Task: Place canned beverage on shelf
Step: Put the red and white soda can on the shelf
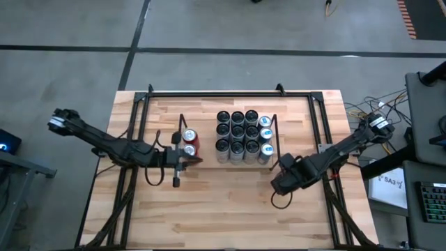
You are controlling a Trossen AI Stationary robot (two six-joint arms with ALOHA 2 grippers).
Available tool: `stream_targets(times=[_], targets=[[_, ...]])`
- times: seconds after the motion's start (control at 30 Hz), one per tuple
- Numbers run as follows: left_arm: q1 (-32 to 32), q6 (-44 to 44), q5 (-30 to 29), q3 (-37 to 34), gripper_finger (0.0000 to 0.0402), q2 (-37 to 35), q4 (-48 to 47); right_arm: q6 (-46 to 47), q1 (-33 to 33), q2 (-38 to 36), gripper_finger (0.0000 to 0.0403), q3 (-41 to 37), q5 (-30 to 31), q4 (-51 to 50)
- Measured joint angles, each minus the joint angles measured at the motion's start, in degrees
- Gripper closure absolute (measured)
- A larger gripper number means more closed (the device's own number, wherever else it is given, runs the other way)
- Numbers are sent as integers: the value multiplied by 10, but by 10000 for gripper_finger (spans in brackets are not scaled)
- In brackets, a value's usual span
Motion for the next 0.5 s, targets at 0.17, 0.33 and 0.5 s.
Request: stream_targets(times=[0.17, 0.33, 0.5], targets=[[-16, -39, -1, 0, 402, 43, 39, -1, 33, 0, 100, 56, 44, 2], [-43, -54, -30, 0, 402, 105, 118, -22, 60, 0, 100, 91, 105, 30], [-69, -55, -81, 39, 402, 173, 137, -70, 66, 7, 100, 93, 119, 94]])
